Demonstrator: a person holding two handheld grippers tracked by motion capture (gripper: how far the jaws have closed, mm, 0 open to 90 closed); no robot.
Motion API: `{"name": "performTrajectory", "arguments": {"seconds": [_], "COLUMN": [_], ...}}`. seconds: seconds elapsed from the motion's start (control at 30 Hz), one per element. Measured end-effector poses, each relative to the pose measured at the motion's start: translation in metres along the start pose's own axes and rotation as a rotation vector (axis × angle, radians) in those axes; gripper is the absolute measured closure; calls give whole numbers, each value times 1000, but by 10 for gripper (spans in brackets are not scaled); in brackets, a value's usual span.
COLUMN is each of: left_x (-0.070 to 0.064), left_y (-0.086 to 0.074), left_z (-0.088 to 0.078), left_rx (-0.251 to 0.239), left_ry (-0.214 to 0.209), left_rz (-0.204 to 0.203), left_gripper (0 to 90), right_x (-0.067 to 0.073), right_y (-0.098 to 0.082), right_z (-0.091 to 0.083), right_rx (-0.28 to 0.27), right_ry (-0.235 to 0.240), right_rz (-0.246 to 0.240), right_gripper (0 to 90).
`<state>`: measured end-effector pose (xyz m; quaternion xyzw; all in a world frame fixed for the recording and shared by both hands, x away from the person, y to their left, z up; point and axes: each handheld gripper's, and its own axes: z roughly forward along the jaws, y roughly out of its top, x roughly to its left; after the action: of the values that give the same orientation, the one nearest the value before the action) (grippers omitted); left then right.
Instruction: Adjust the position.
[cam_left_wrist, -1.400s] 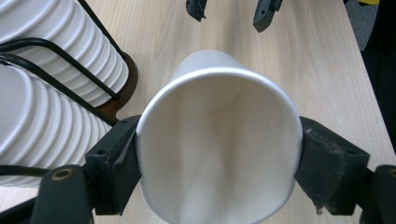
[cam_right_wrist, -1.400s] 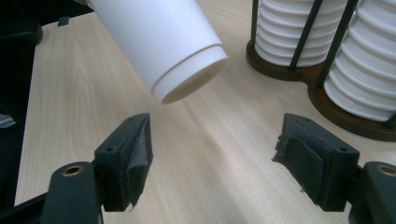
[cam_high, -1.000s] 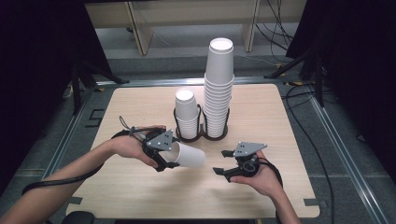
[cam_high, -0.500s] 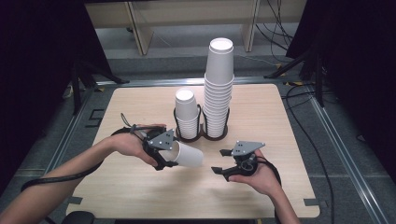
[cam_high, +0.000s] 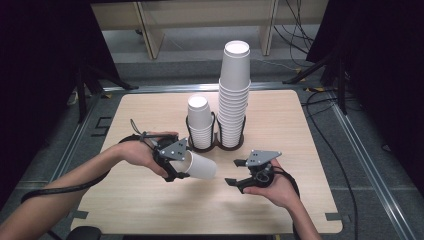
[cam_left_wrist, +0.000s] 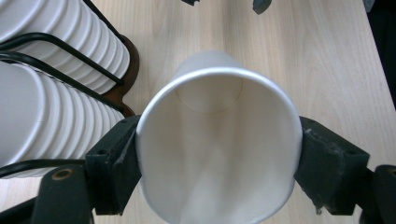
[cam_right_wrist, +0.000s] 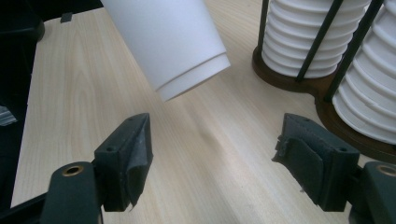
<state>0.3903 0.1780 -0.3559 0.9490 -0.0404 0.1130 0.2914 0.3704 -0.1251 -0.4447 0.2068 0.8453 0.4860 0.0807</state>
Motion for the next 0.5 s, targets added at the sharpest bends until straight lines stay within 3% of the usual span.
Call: {"name": "performTrajectory", "arguments": {"seconds": [0.5], "left_x": [2], "left_y": [3], "left_z": [-6], "left_rx": [51], "left_ry": [-9], "left_rz": [23], "left_gripper": [216], "right_x": [1], "right_y": [3], "right_z": [3], "right_rx": [-9], "right_ry": [5], "right_rz": [-12], "right_gripper": [263]}}
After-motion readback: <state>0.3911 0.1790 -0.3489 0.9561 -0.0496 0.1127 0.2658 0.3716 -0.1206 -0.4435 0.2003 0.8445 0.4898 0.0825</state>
